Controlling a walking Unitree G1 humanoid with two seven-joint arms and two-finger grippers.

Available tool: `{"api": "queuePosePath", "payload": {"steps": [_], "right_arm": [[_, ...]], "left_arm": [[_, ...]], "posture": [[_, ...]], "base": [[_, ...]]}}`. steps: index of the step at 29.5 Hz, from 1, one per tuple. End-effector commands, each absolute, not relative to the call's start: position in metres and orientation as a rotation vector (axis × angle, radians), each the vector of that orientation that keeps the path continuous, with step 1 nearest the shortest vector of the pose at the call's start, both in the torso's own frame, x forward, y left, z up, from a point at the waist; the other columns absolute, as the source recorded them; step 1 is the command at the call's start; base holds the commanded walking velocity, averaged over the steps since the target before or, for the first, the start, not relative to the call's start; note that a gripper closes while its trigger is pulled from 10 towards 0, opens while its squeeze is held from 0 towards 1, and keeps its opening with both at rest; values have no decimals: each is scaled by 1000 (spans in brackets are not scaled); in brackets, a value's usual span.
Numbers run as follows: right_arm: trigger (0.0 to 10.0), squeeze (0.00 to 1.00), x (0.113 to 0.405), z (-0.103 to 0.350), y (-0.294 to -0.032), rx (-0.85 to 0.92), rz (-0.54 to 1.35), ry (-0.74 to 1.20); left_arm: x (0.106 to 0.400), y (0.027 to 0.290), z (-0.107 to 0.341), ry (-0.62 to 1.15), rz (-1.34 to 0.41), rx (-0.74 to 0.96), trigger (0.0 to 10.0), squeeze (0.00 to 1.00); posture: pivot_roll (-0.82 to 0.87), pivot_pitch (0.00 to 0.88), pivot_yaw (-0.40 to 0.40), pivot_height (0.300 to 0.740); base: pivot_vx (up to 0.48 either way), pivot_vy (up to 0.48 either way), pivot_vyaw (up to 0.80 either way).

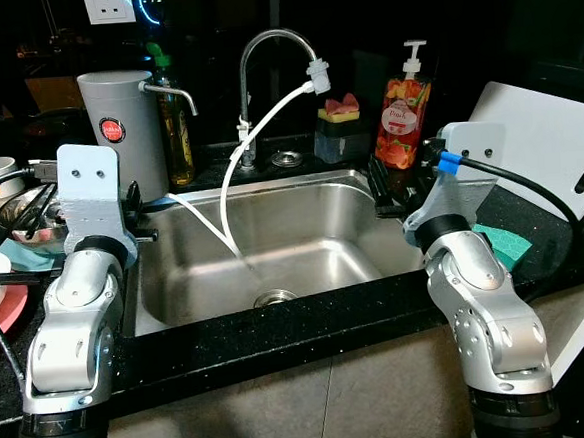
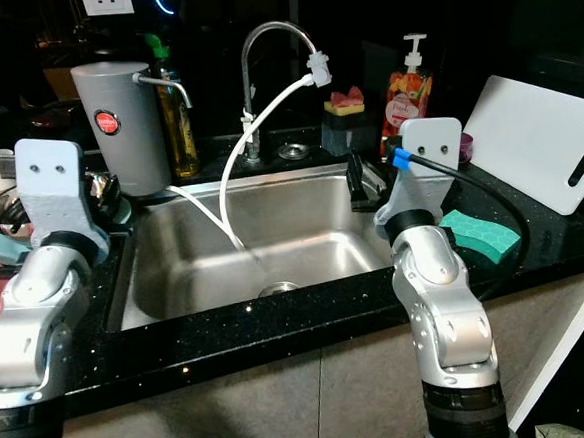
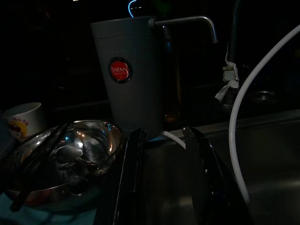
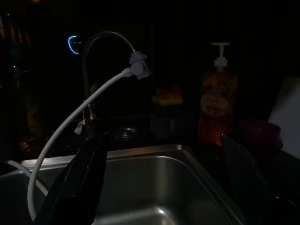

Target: Kitchen organization

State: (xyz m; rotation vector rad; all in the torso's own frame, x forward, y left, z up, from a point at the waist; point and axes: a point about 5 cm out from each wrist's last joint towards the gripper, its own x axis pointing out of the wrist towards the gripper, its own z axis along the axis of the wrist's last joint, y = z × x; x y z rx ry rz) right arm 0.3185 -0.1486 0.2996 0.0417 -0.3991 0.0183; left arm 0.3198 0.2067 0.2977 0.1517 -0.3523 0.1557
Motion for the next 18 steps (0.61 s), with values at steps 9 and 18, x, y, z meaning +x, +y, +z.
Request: {"api": "queuePosePath", "payload": {"steps": [9, 18], "right_arm": [[10000, 0, 318, 296, -149, 47, 13, -389], [10000, 0, 318, 300, -149, 4, 54, -402]], "left_arm": [[317, 207, 301, -372, 168, 179, 10000, 0], [316, 251, 305, -229, 213, 427, 10000, 0]], "posture": [[76, 53, -78, 740], [74, 54, -76, 740]], "base": [[0, 0, 0], [0, 0, 0]]}}
